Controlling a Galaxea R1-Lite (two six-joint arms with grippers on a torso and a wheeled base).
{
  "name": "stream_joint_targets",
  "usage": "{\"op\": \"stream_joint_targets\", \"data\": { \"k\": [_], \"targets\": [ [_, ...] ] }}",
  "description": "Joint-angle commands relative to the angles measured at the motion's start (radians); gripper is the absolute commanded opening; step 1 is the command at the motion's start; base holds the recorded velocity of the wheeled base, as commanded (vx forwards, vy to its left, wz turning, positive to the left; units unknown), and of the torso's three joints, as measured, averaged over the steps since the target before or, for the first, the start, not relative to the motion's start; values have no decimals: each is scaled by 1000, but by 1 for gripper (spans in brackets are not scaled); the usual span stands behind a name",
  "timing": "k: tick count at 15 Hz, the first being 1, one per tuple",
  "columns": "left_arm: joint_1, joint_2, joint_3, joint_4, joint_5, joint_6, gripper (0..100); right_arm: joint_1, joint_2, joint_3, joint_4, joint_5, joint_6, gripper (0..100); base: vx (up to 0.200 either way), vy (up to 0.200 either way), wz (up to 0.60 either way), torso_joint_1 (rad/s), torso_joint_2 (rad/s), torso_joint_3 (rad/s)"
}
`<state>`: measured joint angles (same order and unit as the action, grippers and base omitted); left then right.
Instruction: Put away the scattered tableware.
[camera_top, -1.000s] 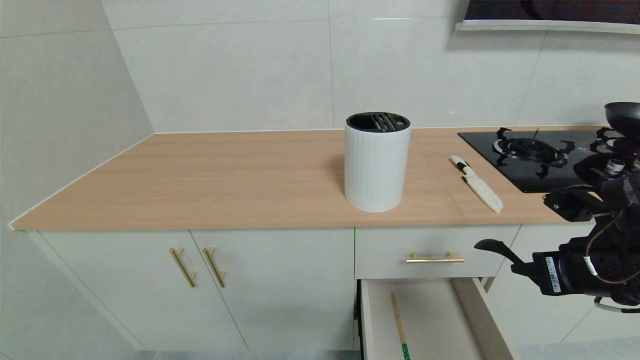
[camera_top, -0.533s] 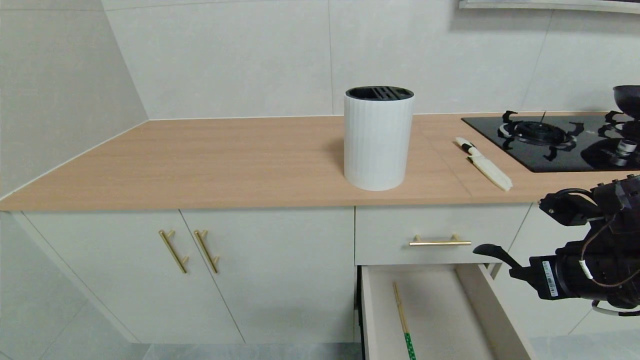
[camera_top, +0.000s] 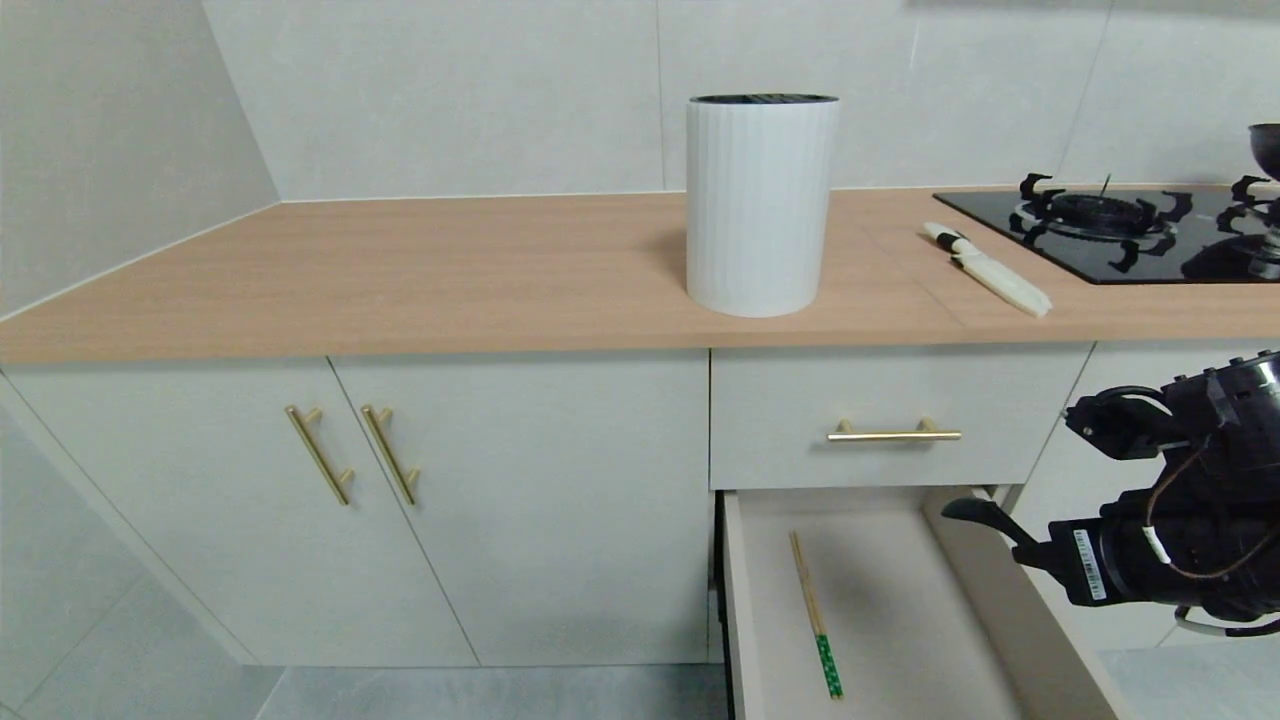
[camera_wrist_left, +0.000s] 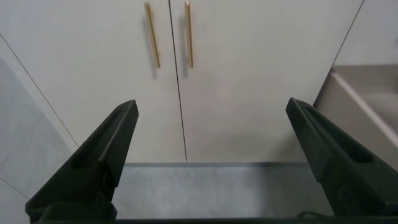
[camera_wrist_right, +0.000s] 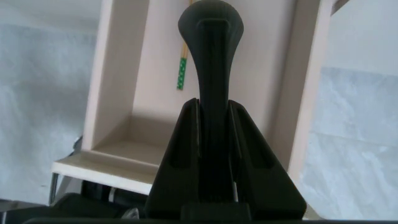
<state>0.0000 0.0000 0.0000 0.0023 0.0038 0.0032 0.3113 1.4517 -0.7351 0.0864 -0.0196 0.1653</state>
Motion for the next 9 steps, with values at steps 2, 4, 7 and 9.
{"op": "stream_joint_targets", "data": {
  "k": [2,4,7,9],
  "targets": [
    [0,0,0,1,1,0,100,2,13,0,0,0,0,0,0,0,0,-146,452,310],
    [0,0,0,1,1,0,100,2,16,0,0,0,0,0,0,0,0,-122,442,320],
    [0,0,0,-1,1,0,100,2,24,0,0,0,-1,0,0,0,0,-61,305,224],
    [0,0,0,1,1,0,100,2,27,2,0,0,-4,0,0,0,0,-24,81,44]
  ]
}}
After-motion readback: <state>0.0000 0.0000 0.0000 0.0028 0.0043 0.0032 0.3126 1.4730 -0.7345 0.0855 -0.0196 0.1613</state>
